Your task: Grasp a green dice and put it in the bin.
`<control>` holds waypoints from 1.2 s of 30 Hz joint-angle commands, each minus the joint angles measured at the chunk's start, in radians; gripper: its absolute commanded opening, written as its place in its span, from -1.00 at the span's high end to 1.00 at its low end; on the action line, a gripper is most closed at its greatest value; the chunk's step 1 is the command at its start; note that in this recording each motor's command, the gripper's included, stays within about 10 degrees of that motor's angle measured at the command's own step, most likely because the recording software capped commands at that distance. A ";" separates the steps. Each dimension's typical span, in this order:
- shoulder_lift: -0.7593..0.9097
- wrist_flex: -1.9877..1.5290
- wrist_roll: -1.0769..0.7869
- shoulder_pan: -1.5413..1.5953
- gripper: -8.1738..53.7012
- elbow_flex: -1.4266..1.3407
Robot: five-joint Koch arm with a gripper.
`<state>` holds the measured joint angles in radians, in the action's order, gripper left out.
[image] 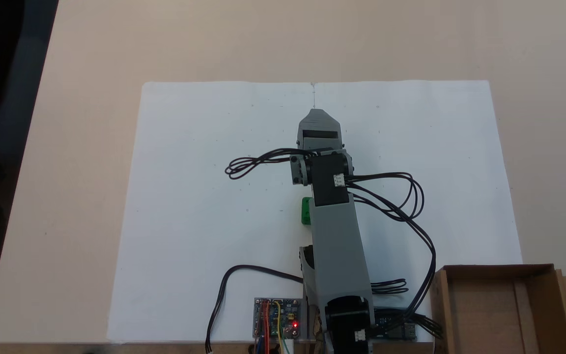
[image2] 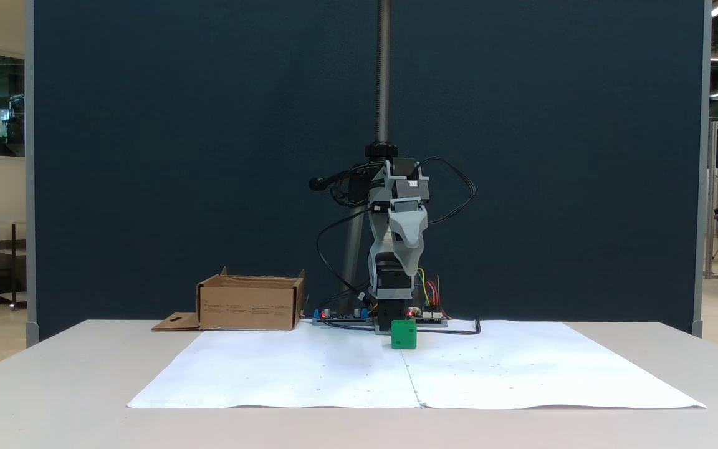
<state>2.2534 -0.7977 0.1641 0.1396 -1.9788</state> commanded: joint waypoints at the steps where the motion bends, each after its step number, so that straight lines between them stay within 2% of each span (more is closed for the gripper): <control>1: 0.123 -0.091 0.064 0.011 -0.59 0.074; 21: 0.121 -0.528 0.064 -0.012 -0.59 0.077; 24: 0.120 -0.551 0.064 -0.012 -0.59 0.072; 29: 0.120 -0.552 0.063 -0.012 -0.71 0.020; 36: 0.115 -0.543 0.061 0.000 -0.73 -0.028</control>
<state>2.2534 -1.2548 0.1672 0.1319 -2.0126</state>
